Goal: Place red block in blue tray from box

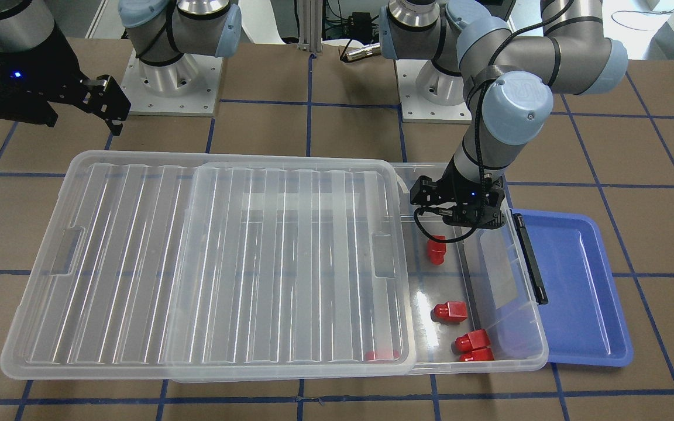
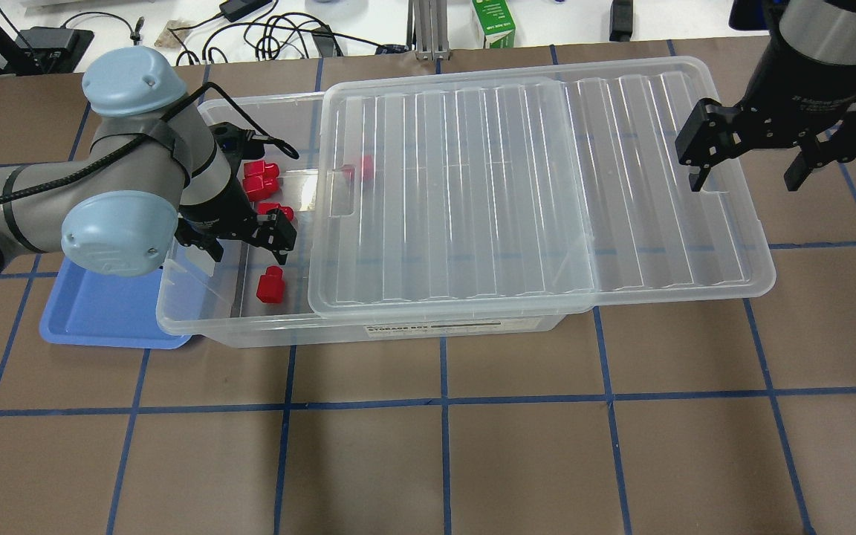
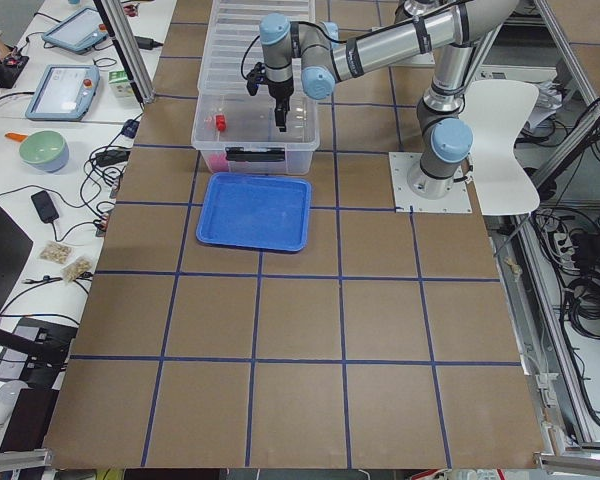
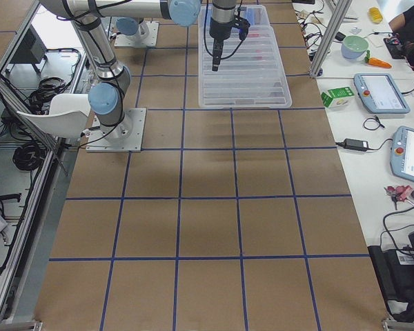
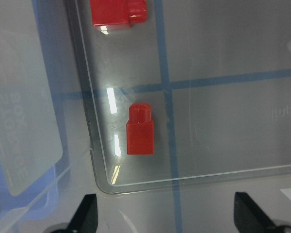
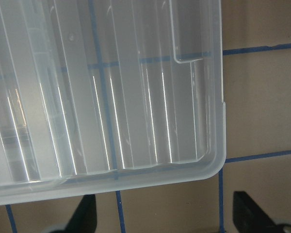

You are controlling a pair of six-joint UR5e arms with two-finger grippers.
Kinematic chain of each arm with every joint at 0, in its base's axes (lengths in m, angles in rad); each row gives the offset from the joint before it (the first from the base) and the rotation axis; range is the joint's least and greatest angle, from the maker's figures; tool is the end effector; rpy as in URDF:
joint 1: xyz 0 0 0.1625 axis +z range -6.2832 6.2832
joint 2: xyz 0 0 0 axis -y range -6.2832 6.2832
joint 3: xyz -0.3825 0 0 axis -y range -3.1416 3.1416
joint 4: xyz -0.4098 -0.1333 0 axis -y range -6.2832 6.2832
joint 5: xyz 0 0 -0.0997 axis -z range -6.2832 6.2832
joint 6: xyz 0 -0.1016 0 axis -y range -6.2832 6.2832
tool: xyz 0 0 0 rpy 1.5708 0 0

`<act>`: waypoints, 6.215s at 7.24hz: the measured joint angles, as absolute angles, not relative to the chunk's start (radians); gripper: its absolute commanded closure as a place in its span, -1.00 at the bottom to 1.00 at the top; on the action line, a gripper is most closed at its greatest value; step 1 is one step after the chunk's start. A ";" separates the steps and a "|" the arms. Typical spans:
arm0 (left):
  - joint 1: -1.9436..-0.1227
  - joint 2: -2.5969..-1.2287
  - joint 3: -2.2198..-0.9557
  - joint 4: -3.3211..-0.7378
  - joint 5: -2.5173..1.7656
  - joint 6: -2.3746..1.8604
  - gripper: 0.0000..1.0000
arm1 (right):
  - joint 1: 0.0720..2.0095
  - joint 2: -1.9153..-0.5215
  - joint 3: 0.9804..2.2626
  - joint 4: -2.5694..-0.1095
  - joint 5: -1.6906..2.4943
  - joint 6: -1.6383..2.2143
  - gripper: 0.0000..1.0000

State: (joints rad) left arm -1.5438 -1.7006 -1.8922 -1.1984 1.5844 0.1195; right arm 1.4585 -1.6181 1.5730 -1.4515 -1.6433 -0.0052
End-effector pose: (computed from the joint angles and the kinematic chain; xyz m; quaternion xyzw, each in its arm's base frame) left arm -0.1181 -0.5131 0.2540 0.0465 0.9981 0.0398 0.0039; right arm 0.0710 -0.4943 0.4546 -0.0521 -0.9973 -0.0391 0.0340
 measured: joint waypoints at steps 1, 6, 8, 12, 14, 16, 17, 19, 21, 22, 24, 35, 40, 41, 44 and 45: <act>-1.543 -1.709 -1.904 -1.182 1.585 0.120 -1.00 | 1.460 -1.620 1.569 -1.455 -1.633 -0.002 -1.00; -1.541 -1.762 -1.958 -1.072 1.583 0.118 -1.00 | 1.460 -1.655 1.568 -1.451 -1.626 0.003 -1.00; -1.539 -1.784 -1.963 -1.055 1.583 0.118 -1.00 | 1.462 -1.668 1.572 -1.449 -1.623 0.003 -1.00; -1.537 -1.827 -1.971 -1.012 1.583 0.119 -1.00 | 1.466 -1.678 1.578 -1.447 -1.562 0.003 -1.00; -1.535 -1.846 -1.976 -0.997 1.583 0.119 -1.00 | 1.466 -1.679 1.578 -1.448 -1.555 0.003 -1.00; -1.527 -1.868 -1.984 -0.985 1.583 0.117 -0.94 | 1.466 -1.679 1.578 -1.447 -1.549 0.003 -1.00; -1.525 -1.881 -1.987 -0.975 1.583 0.115 -0.78 | 1.466 -1.679 1.579 -1.447 -1.548 0.003 -1.00; -1.524 -1.902 -1.991 -0.966 1.583 0.109 0.27 | 1.466 -1.678 1.580 -1.447 -1.551 0.003 -1.00; -1.525 -1.906 -1.989 -0.972 1.588 0.107 1.00 | 1.466 -1.676 1.580 -1.448 -1.558 0.003 -1.00; -1.525 -1.903 -1.990 -0.978 1.586 0.101 1.00 | 1.466 -1.676 1.584 -1.448 -1.560 0.002 -1.00; -1.527 -1.892 -1.986 -0.988 1.588 0.097 1.00 | 1.466 -1.678 1.602 -1.450 -1.564 0.003 -1.00; -1.369 -1.674 -1.652 -1.480 1.627 0.349 1.00 | 1.468 -1.699 1.598 -1.461 -1.576 0.005 -1.00; -1.070 -1.787 -1.714 -1.279 1.614 0.821 1.00 | 1.499 -1.711 1.606 -1.462 -1.569 0.004 -1.00; -1.038 -1.838 -1.756 -1.172 1.604 0.856 1.00 | 1.502 -1.710 1.607 -1.463 -1.574 0.004 -1.00; -1.013 -1.966 -1.826 -0.996 1.576 0.867 -0.24 | 1.498 -1.702 1.609 -1.468 -1.582 0.001 -1.00; -1.013 -1.989 -1.825 -0.976 1.576 0.867 -0.99 | 1.495 -1.699 1.609 -1.469 -1.583 0.000 -1.00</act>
